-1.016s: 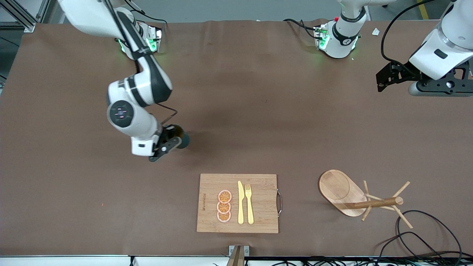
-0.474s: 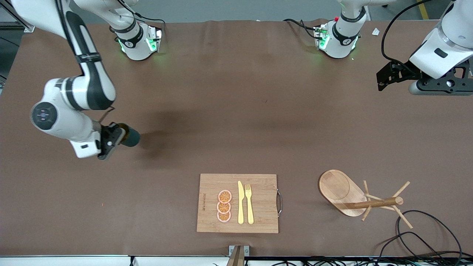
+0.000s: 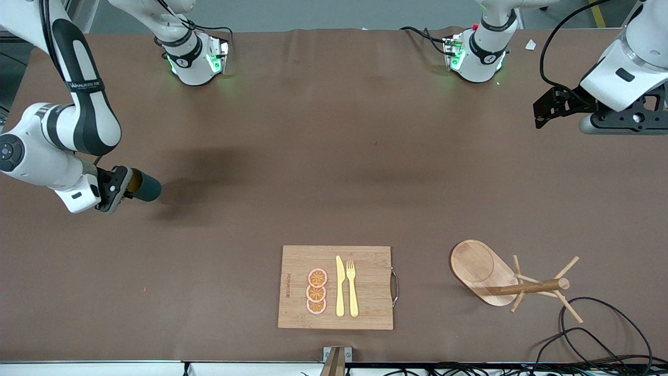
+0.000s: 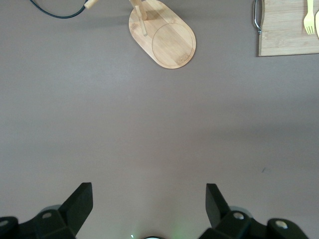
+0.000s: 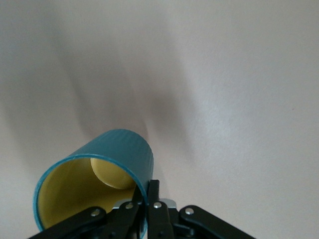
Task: Transfer cup from left to right arm and place
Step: 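Carry the teal mug with the right gripper away from the board, then lower the teal mug onto the table and open the right gripper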
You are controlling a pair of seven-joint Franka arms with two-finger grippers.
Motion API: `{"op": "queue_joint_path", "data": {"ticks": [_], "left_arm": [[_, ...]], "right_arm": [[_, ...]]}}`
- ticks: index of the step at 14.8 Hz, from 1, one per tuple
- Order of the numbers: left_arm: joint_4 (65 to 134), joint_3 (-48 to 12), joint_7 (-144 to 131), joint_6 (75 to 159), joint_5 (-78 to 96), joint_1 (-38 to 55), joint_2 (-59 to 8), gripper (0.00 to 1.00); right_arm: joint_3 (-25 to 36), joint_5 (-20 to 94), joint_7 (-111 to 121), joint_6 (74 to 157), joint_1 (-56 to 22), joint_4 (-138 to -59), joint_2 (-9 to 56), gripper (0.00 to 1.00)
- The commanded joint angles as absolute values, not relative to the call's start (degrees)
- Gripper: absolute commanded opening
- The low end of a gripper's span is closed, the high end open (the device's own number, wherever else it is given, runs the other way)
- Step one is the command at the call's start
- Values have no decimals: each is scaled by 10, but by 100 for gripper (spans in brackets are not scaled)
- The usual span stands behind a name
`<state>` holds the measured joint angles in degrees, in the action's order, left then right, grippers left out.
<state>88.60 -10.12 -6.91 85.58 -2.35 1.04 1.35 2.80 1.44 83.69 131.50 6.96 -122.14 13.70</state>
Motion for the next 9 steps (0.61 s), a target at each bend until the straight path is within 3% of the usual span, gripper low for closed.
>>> {"op": "queue_joint_path", "data": {"ticks": [1,9], "left_arm": [[896,-100,-62,851,-7,-6,29,100],[896,-100,-62,846,0,-6,29,100]], "right_arm": [[15,8,864,1365,79,-1284,108,0],[13,-30,871,1376,69,-1295,111,0]]}}
